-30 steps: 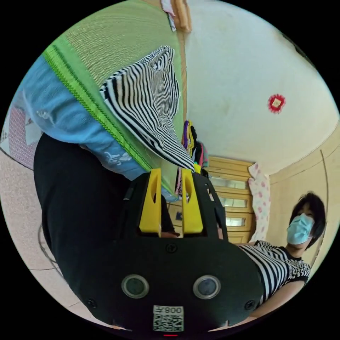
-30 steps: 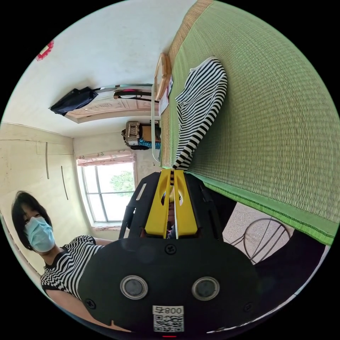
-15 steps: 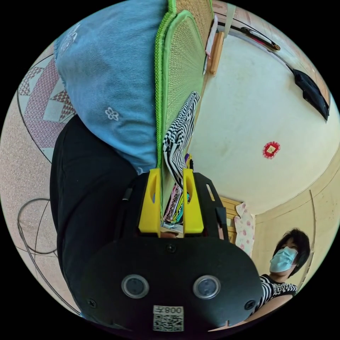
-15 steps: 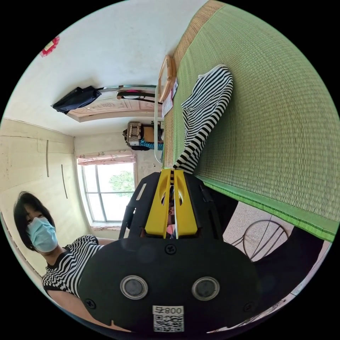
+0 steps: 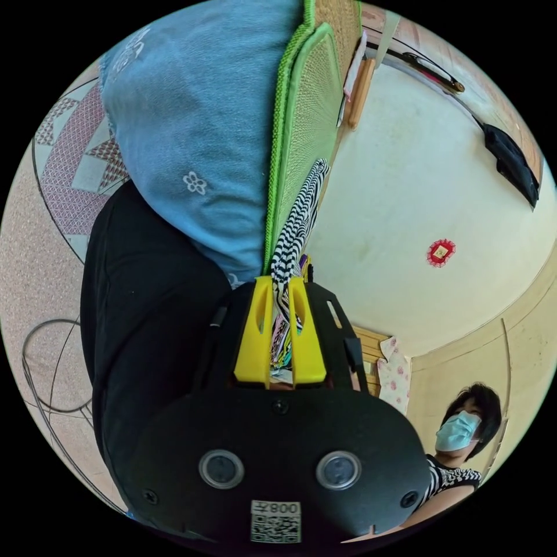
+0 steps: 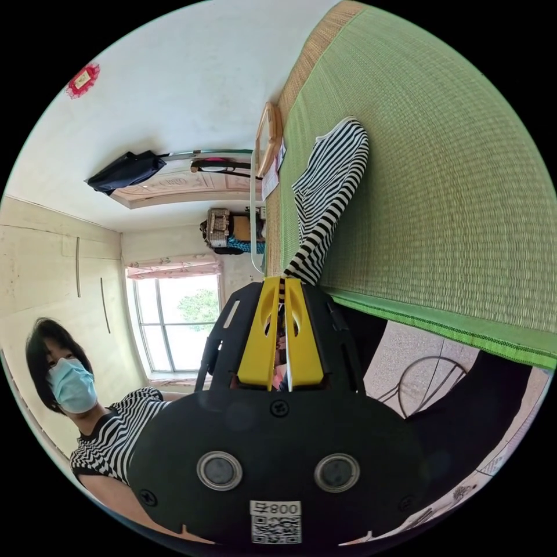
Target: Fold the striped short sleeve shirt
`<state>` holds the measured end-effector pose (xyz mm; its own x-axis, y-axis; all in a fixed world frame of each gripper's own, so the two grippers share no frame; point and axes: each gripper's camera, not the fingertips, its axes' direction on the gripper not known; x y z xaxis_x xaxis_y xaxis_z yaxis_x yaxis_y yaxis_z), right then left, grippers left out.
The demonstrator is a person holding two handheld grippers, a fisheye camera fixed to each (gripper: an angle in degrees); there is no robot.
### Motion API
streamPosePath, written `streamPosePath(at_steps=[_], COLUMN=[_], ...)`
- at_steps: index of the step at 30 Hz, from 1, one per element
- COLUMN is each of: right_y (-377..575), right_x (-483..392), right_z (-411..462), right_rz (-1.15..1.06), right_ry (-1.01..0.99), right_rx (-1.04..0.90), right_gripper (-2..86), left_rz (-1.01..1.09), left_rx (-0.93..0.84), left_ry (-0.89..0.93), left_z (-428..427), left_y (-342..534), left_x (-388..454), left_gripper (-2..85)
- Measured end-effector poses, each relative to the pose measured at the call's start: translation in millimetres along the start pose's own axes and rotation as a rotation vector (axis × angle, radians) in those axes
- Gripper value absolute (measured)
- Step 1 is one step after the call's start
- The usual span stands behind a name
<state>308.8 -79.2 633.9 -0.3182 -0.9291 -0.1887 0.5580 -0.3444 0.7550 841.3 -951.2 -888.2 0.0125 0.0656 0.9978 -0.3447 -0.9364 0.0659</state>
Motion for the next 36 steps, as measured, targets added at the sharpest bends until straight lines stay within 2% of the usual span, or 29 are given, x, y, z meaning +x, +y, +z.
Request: streamPosePath(at_steps=[17, 26, 36], right_y=[59.4, 111.0, 173.4], right_x=[71.9, 84.3, 90.9], right_z=[-52.5, -97.0, -155.7], right_rz=[0.069, 0.004, -0.114], right_ry=[0.046, -0.003, -0.087], right_rx=[0.009, 0.064, 0.158], right_gripper=[0.8, 0.9, 0.9], left_rz=[0.101, 0.173, 0.280], left_rx=[-0.095, -0.138, -0.198], left_ry=[0.045, 0.120, 0.207], left_z=[-41.4, -57.7, -62.3], left_y=[44.8, 75.0, 101.3], left_x=[34.3, 91.3, 190.3], left_gripper=[2.9, 2.8, 2.9])
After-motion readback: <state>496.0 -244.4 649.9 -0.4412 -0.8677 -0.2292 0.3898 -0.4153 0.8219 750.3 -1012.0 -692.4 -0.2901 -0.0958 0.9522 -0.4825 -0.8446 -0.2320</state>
